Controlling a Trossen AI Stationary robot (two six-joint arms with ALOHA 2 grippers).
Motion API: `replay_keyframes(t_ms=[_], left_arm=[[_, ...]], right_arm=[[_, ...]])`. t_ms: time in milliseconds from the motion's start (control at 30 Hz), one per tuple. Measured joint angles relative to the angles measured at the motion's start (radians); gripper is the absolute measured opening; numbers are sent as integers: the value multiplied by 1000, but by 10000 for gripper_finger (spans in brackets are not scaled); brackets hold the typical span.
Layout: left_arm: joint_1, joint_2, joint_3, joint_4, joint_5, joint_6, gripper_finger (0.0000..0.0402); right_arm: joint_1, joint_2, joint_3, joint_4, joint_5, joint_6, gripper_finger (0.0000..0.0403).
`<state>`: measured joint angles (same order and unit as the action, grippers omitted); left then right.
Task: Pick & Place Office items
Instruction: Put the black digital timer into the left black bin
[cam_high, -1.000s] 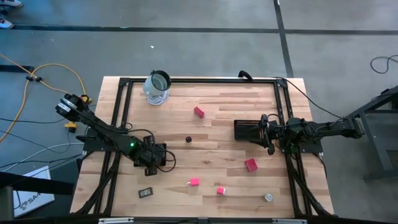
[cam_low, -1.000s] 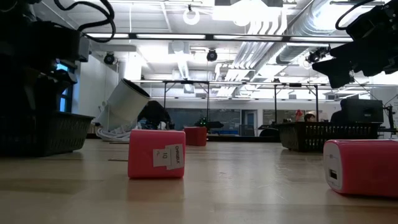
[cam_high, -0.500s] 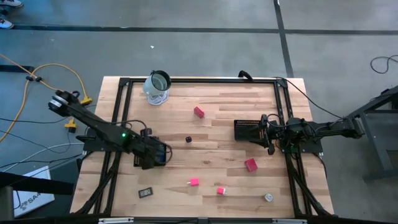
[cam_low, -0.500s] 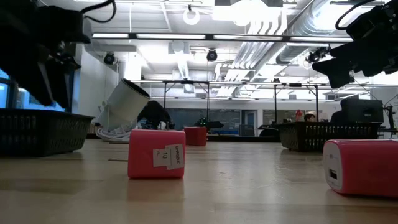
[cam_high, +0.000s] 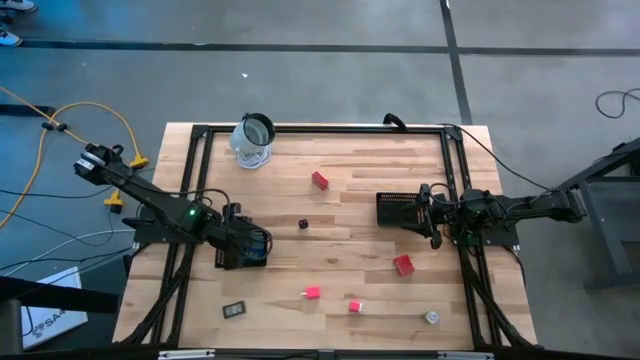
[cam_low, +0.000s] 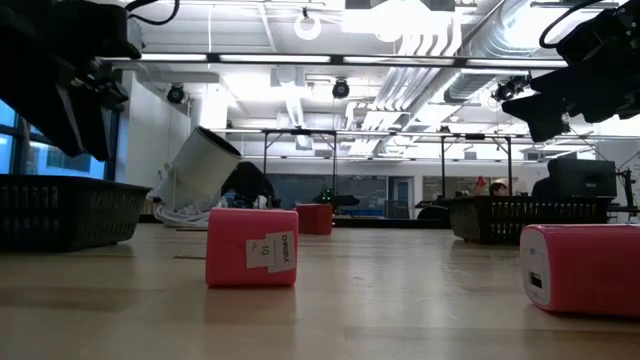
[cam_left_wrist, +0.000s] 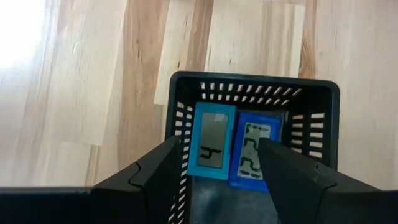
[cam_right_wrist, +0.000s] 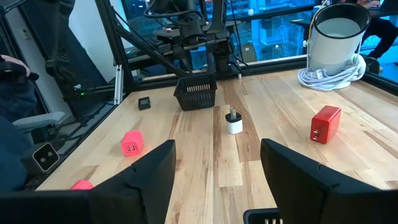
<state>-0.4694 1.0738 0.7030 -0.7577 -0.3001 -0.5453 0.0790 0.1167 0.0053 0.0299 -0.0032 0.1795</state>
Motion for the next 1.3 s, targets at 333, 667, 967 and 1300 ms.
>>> replay_keyframes(t_ms=[333, 667, 967, 1300], left_arm=[[-41, -40, 32, -36, 43, -105, 211], [-215, -26, 48, -58, 36, -339, 211], [-371, 41, 117, -45, 19, -499, 211], [-450, 137, 152, -12, 16, -732, 211]], right_arm=[[0, 0, 0, 0, 0, 0, 223], [0, 0, 0, 0, 0, 0, 223], [0, 0, 0, 0, 0, 0, 223], [0, 0, 0, 0, 0, 0, 223]])
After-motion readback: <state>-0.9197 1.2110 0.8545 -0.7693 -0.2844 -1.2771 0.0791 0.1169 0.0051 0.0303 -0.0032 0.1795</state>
